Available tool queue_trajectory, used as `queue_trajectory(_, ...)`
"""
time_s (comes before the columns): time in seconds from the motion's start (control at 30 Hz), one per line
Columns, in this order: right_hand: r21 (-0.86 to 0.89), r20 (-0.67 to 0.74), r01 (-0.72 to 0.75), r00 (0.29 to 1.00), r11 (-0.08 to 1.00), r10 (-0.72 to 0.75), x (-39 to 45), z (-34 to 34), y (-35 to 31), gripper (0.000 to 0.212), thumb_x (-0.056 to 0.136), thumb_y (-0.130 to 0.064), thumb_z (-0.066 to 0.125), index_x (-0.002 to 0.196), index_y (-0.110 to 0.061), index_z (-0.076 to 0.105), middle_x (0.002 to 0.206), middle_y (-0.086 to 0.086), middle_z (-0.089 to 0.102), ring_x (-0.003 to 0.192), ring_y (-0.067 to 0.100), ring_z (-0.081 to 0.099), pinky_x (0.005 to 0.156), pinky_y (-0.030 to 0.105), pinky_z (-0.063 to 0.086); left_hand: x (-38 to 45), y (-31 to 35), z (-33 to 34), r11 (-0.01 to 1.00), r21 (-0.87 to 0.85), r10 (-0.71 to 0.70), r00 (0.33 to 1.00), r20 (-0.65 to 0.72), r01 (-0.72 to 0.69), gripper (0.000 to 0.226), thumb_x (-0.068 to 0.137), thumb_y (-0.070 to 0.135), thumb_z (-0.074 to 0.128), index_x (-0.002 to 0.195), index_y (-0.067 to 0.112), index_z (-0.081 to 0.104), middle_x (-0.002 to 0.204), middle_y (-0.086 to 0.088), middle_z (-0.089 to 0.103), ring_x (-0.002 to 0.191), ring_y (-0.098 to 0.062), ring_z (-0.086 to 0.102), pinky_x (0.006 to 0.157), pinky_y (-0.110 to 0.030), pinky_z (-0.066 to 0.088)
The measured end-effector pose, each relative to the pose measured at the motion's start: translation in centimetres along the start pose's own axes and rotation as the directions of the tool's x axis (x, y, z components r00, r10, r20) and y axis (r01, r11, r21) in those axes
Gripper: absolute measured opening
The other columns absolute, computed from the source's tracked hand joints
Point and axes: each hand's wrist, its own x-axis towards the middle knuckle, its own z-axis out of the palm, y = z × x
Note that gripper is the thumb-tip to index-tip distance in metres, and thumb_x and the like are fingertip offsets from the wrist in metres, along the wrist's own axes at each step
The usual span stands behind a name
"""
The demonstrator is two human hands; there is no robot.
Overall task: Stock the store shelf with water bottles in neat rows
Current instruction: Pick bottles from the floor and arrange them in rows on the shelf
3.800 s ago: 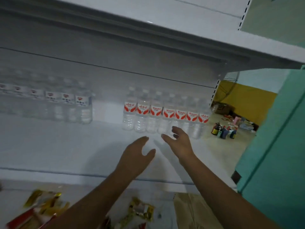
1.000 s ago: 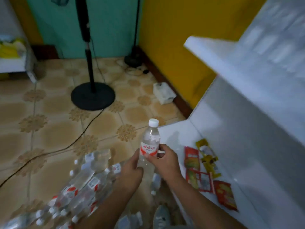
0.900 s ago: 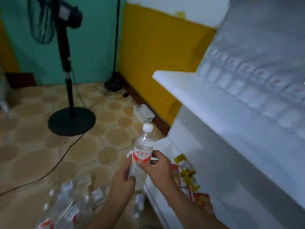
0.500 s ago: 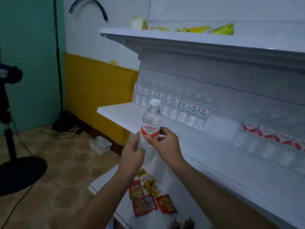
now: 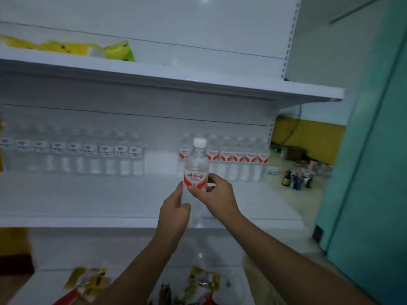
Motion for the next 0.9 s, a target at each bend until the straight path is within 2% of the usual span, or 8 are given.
queue_trajectory(0.1, -0.048, -0.093, -0.057, 0.994, 0.997, 0.052, -0.9, -3.8, 1.7, 0.051, 0.077, -0.04, 0.079, 0.121, -0.02, 0.064, 0.113, -0.006, 0.07, 0.09, 0.005, 0.066, 0.074, 0.011, 0.05, 0.0, 0.1, 4.1, 0.999, -0.025, 0.026, 0.994, 0.106, -0.023, 0.067, 0.083, -0.007, 0.041, 0.138, 0.031, 0.047, 0.128, 0.014, 0.056, 0.115, -0.007, 0.055, 0.1, -0.03, 0.045)
queue_trajectory(0.17, -0.075, -0.12, -0.076, 0.99, 0.994, 0.067, -1.3, -5.5, 2.6, 0.051, 0.077, -0.039, 0.079, 0.121, -0.018, 0.063, 0.114, -0.004, 0.07, 0.092, 0.007, 0.067, 0.077, 0.015, 0.053, 0.0, -0.4, 6.1, 0.999, -0.035, 0.028, 0.988, 0.151, -0.022, 0.067, 0.082, -0.002, 0.043, 0.142, 0.028, 0.042, 0.138, 0.009, 0.051, 0.124, -0.011, 0.05, 0.105, -0.035, 0.042)
queue_trajectory(0.27, -0.111, -0.109, -0.079, 0.992, 0.991, 0.067, -1.5, -6.8, 3.6, 0.047, 0.078, -0.036, 0.079, 0.119, -0.017, 0.065, 0.114, -0.003, 0.071, 0.094, 0.008, 0.067, 0.086, 0.026, 0.057, 0.3, -1.6, 7.9, 1.0, -0.012, 0.008, 0.986, 0.166, -0.006, 0.071, 0.083, -0.006, 0.043, 0.144, 0.031, 0.038, 0.137, 0.0, 0.053, 0.114, -0.02, 0.057, 0.094, -0.033, 0.05)
queue_trajectory(0.4, -0.102, -0.116, -0.072, 0.991, 0.992, 0.06, -0.7, -5.7, 4.7, 0.045, 0.078, -0.035, 0.08, 0.117, -0.017, 0.065, 0.113, -0.003, 0.07, 0.091, 0.004, 0.064, 0.081, 0.016, 0.052, 1.2, -2.5, 7.5, 1.0, 0.007, 0.012, 0.986, 0.166, -0.014, 0.072, 0.084, -0.008, 0.042, 0.145, 0.029, 0.037, 0.139, 0.003, 0.051, 0.116, -0.014, 0.055, 0.098, -0.033, 0.047)
queue_trajectory(0.53, -0.058, -0.133, -0.086, 0.988, 0.995, 0.077, 1.3, -2.8, 6.1, 0.046, 0.074, -0.041, 0.081, 0.111, -0.019, 0.066, 0.108, -0.003, 0.07, 0.092, 0.005, 0.066, 0.079, 0.017, 0.054, 2.5, -3.6, 6.1, 0.991, 0.113, 0.05, 0.982, 0.183, -0.072, 0.073, 0.086, -0.009, 0.044, 0.149, 0.026, 0.028, 0.146, 0.006, 0.042, 0.124, -0.007, 0.047, 0.101, -0.022, 0.039)
queue_trajectory(0.73, 0.001, -0.094, -0.094, 0.991, 0.996, 0.093, 6.7, 0.9, 7.9, 0.04, 0.075, -0.042, 0.081, 0.106, -0.026, 0.063, 0.103, -0.012, 0.069, 0.087, 0.0, 0.065, 0.076, 0.012, 0.052, 7.2, -6.2, 3.6, 0.938, 0.289, 0.119, 0.96, 0.252, -0.192, 0.071, 0.093, 0.027, 0.056, 0.151, 0.025, 0.015, 0.153, 0.011, 0.027, 0.136, -0.001, 0.029, 0.113, -0.02, 0.023)
queue_trajectory(0.8, -0.019, -0.09, -0.092, 0.992, 0.996, 0.09, 9.1, 2.3, 8.5, 0.044, 0.074, -0.041, 0.082, 0.11, -0.021, 0.065, 0.102, -0.011, 0.068, 0.088, 0.002, 0.064, 0.075, 0.011, 0.05, 8.9, -7.8, 2.7, 0.867, 0.48, -0.011, 0.958, 0.288, -0.135, 0.084, 0.088, 0.056, 0.052, 0.152, 0.021, 0.011, 0.157, 0.007, 0.02, 0.141, -0.007, 0.024, 0.117, -0.031, 0.023)
queue_trajectory(0.9, -0.022, -0.073, -0.085, 0.994, 0.996, 0.083, 13.0, 4.7, 9.6, 0.042, 0.076, -0.036, 0.081, 0.11, -0.017, 0.065, 0.102, -0.006, 0.069, 0.084, 0.001, 0.062, 0.068, 0.006, 0.044, 10.0, -10.3, 2.0, 0.583, 0.807, -0.249, 0.926, 0.284, -0.09, 0.097, 0.083, 0.074, 0.036, 0.152, 0.012, 0.008, 0.159, -0.004, 0.014, 0.144, -0.019, 0.017, 0.118, -0.036, 0.019)
